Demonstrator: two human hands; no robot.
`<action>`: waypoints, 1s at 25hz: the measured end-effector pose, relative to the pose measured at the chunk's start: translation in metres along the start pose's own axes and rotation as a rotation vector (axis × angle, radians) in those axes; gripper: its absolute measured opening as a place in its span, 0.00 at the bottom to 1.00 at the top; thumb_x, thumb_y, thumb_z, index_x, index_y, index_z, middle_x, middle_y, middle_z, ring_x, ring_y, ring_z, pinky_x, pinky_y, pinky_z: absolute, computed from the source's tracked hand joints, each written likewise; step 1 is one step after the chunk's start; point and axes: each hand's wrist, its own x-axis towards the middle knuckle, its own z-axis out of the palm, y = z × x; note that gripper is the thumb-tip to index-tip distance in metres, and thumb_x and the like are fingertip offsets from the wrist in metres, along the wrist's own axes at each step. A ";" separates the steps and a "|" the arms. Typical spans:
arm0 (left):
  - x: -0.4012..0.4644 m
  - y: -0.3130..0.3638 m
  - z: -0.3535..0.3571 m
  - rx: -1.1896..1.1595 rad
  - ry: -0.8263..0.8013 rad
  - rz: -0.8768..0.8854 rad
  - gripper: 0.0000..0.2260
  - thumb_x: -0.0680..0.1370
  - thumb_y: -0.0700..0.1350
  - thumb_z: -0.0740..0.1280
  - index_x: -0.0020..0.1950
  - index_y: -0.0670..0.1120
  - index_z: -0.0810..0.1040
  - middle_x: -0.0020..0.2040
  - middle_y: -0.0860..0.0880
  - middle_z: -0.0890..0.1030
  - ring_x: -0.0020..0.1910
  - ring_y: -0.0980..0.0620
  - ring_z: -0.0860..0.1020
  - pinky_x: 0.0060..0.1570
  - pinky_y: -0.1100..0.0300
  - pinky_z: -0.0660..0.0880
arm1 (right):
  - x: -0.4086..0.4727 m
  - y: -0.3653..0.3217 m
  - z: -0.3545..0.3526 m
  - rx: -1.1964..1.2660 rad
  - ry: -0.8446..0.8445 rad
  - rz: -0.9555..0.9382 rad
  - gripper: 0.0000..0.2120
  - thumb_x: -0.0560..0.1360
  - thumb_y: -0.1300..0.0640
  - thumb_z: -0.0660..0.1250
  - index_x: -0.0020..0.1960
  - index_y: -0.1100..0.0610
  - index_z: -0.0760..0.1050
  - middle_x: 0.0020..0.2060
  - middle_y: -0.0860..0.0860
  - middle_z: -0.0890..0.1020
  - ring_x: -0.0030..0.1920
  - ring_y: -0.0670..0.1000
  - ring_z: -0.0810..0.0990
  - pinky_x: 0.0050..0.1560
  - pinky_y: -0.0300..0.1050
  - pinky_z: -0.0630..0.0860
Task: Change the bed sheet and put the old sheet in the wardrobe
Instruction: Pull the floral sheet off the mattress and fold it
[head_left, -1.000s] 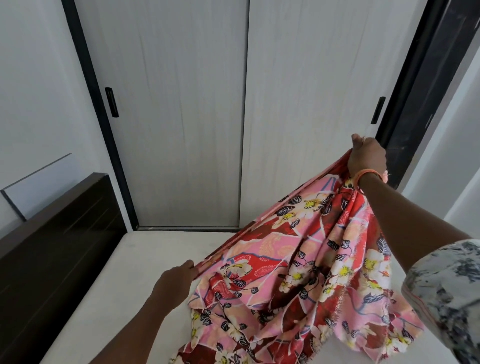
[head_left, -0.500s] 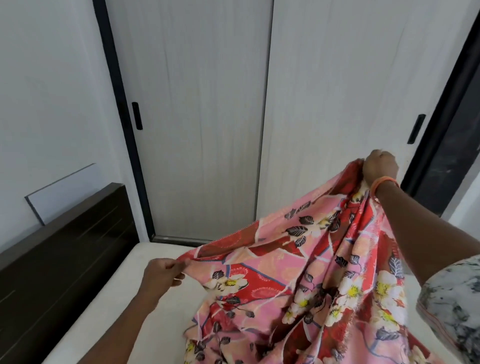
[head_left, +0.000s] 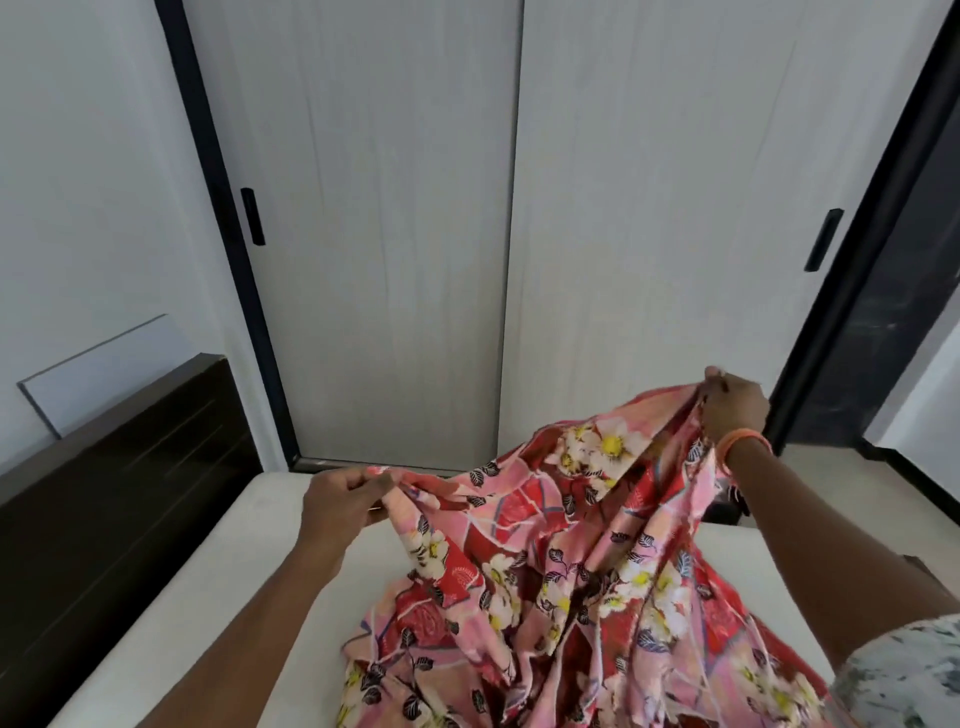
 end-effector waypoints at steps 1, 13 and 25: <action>-0.006 0.003 0.011 -0.015 -0.043 -0.009 0.09 0.73 0.41 0.75 0.40 0.35 0.82 0.41 0.38 0.85 0.45 0.39 0.85 0.47 0.48 0.82 | -0.006 0.006 0.001 0.012 -0.015 0.013 0.20 0.78 0.48 0.61 0.40 0.64 0.76 0.37 0.65 0.77 0.44 0.61 0.78 0.42 0.46 0.66; -0.069 0.015 0.103 0.042 -0.414 0.141 0.12 0.77 0.46 0.71 0.36 0.42 0.84 0.33 0.41 0.84 0.36 0.41 0.82 0.49 0.48 0.81 | -0.160 0.001 0.023 0.431 -0.068 -0.052 0.21 0.83 0.46 0.55 0.59 0.58 0.81 0.48 0.52 0.84 0.52 0.48 0.81 0.60 0.48 0.74; -0.100 0.013 0.125 -0.046 -0.568 0.037 0.07 0.75 0.42 0.73 0.52 0.45 0.82 0.44 0.48 0.87 0.43 0.50 0.86 0.49 0.51 0.83 | -0.210 -0.007 0.038 0.537 -0.172 0.026 0.18 0.82 0.47 0.56 0.61 0.54 0.78 0.50 0.52 0.85 0.54 0.48 0.84 0.60 0.52 0.78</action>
